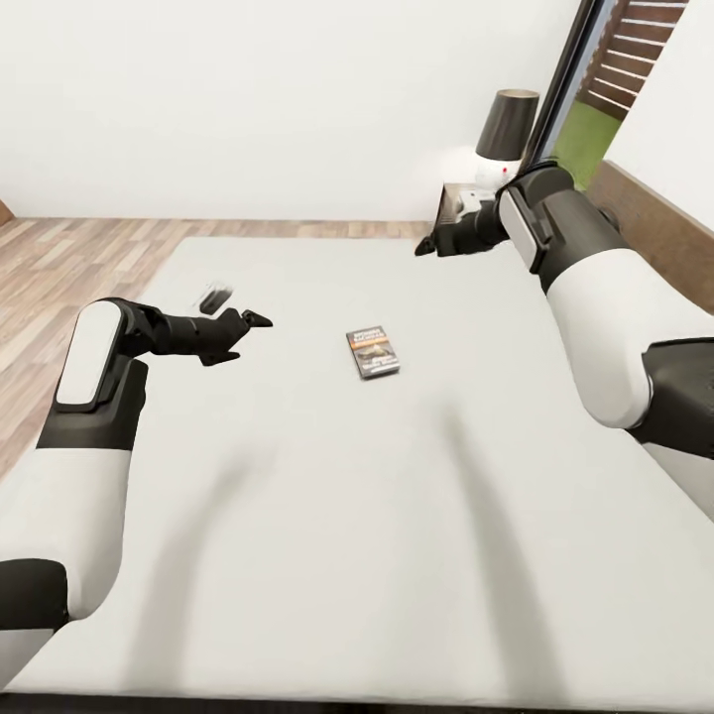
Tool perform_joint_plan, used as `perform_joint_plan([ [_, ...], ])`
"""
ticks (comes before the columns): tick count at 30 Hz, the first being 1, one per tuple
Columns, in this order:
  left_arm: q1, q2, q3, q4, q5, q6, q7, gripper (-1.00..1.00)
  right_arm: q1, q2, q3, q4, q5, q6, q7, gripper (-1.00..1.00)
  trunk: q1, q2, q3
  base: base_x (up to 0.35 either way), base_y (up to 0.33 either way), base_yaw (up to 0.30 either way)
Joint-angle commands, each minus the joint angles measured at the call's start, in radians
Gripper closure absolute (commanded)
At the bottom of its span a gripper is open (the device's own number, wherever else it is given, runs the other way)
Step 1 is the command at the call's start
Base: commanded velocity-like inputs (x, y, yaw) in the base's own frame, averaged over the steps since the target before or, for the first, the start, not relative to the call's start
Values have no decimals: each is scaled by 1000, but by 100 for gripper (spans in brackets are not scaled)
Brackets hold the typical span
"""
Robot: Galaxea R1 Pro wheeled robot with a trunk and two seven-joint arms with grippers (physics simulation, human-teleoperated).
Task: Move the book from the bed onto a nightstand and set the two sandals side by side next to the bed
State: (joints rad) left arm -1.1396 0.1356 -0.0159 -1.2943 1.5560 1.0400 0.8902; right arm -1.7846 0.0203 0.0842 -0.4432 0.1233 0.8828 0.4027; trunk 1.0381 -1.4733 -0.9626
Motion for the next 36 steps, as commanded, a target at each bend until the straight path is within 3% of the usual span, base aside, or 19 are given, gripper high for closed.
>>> perform_joint_plan([
  [1, 0, 1, -2, -1, 10, 0, 10, -100, 6, -1, 7, 0, 11, -10, 10, -100, 0, 0, -2, 0, 0, 0],
  [9, 10, 2, -4, -9, 10, 2, 7, -100, 60, -1, 28, 1, 13, -66, 17, -100, 0, 0, -15, 0, 0, 0],
  [36, 24, 16, -6, -16, 9, 0, -19, -100, 70, 0, 32, 0, 15, -92, 16, -100, 0, 0, -56, 0, 0, 0],
])
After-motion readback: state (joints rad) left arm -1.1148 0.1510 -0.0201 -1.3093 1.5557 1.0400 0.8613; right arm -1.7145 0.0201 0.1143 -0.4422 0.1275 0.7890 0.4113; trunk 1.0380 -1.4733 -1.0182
